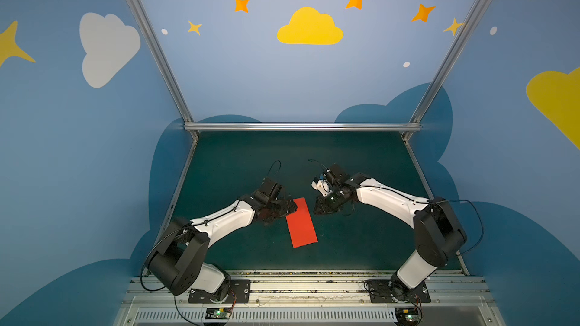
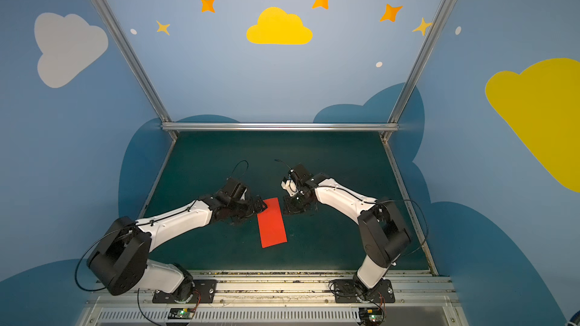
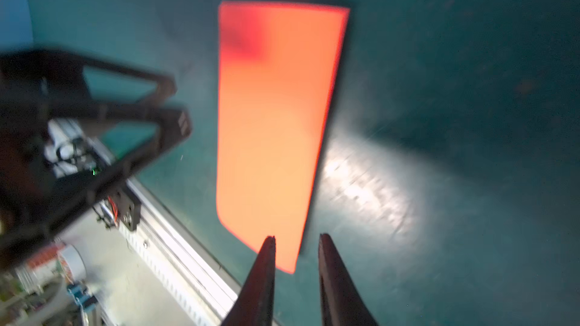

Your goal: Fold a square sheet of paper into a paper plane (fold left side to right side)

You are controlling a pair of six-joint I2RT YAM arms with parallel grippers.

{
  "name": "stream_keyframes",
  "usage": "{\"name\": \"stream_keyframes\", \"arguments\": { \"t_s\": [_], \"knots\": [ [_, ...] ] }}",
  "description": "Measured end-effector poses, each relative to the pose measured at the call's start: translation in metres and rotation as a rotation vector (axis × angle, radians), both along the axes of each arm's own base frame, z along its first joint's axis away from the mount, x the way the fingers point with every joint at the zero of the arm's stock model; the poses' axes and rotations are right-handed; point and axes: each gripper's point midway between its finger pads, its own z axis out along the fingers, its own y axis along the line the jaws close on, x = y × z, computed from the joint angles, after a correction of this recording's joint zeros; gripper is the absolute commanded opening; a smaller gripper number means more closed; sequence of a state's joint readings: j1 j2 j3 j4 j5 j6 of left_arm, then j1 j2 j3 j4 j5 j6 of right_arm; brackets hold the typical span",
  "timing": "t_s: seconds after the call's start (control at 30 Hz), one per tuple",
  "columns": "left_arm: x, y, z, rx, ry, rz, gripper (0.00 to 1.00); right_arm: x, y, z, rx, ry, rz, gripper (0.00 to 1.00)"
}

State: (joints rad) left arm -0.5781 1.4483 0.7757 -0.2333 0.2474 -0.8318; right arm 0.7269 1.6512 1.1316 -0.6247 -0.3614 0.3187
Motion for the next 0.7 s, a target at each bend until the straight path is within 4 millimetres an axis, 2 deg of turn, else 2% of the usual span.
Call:
{"name": "stream_keyframes", "arguments": {
  "t_s": [0.07, 0.17, 0.23, 0.4, 0.57, 0.7],
  "knots": [
    [-0.002, -0.001, -0.003, -0.021, 0.009, 0.011, 0.96, -0.009, 0.003, -0.006, -0.006, 0.012, 0.017, 0.09],
    [-0.011, 0.001, -0.017, -0.044, 0.041, 0.025, 0.92, -0.01, 0.006, -0.017, -0.011, 0.044, 0.01, 0.0],
    [-0.02, 0.005, -0.027, -0.044, 0.07, 0.036, 0.89, -0.009, 0.009, -0.023, -0.008, 0.058, 0.015, 0.0],
    [-0.025, 0.006, -0.024, -0.085, 0.056, 0.048, 0.85, -0.007, 0.016, -0.036, -0.002, 0.085, 0.021, 0.0],
    [-0.03, 0.008, -0.027, -0.091, 0.068, 0.056, 0.8, -0.005, 0.023, -0.038, 0.025, 0.088, 0.025, 0.0],
    [-0.03, 0.002, -0.025, -0.114, 0.063, 0.042, 0.78, -0.006, 0.023, -0.045, 0.033, 0.091, 0.013, 0.0]
  ]
}}
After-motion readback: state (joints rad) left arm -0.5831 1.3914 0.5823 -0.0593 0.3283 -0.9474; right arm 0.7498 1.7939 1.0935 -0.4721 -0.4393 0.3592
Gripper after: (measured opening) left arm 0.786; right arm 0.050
